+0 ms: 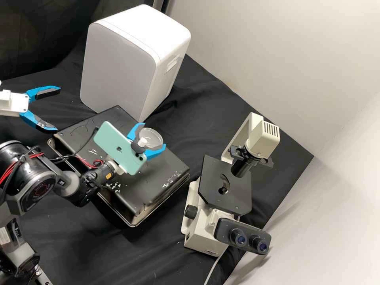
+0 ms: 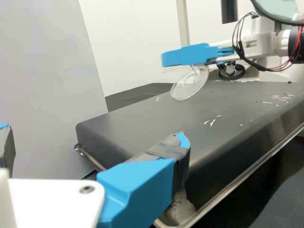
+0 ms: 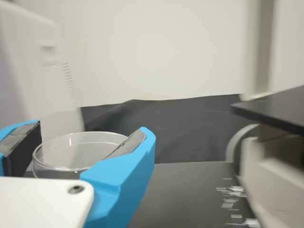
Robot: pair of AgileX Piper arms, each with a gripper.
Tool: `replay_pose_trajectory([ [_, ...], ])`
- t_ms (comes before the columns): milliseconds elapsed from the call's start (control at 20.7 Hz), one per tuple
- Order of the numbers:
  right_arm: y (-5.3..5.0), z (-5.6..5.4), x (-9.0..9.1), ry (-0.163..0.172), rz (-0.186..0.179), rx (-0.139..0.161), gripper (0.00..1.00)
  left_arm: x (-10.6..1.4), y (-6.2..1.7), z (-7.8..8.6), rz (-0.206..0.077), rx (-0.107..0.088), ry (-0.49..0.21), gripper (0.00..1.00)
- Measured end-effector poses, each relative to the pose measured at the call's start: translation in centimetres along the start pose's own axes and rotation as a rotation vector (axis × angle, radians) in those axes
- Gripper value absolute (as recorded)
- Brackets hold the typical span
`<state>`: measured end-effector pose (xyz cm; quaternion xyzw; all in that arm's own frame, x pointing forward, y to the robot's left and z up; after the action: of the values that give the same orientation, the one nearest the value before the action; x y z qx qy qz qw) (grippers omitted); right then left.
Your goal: Place the petri dish on the bench
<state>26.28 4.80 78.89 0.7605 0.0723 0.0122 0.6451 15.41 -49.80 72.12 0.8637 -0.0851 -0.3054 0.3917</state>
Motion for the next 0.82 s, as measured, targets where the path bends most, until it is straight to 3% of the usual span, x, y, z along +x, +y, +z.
replay_pose_trajectory([
  [96, -0.6, -0.2, -0.3, 0.008, -0.023, -0.025, 0.00, 0.0, 0.00, 0.0, 0.000, 0.000, 0.000, 1.00],
  [289, -0.9, 0.7, -0.1, -0.017, -0.029, -0.030, 0.00, 0.0, -0.05, 0.0, -0.003, 0.000, 0.000, 1.00],
  [579, -0.4, 2.2, 0.0, -0.077, -0.012, -0.030, 0.00, 0.1, -0.38, 0.0, -0.021, -0.002, 0.002, 1.00],
  [820, 0.4, 3.3, -0.2, -0.107, 0.028, -0.029, 0.00, 0.1, -0.39, 0.0, -0.022, 0.001, -0.005, 1.00],
])
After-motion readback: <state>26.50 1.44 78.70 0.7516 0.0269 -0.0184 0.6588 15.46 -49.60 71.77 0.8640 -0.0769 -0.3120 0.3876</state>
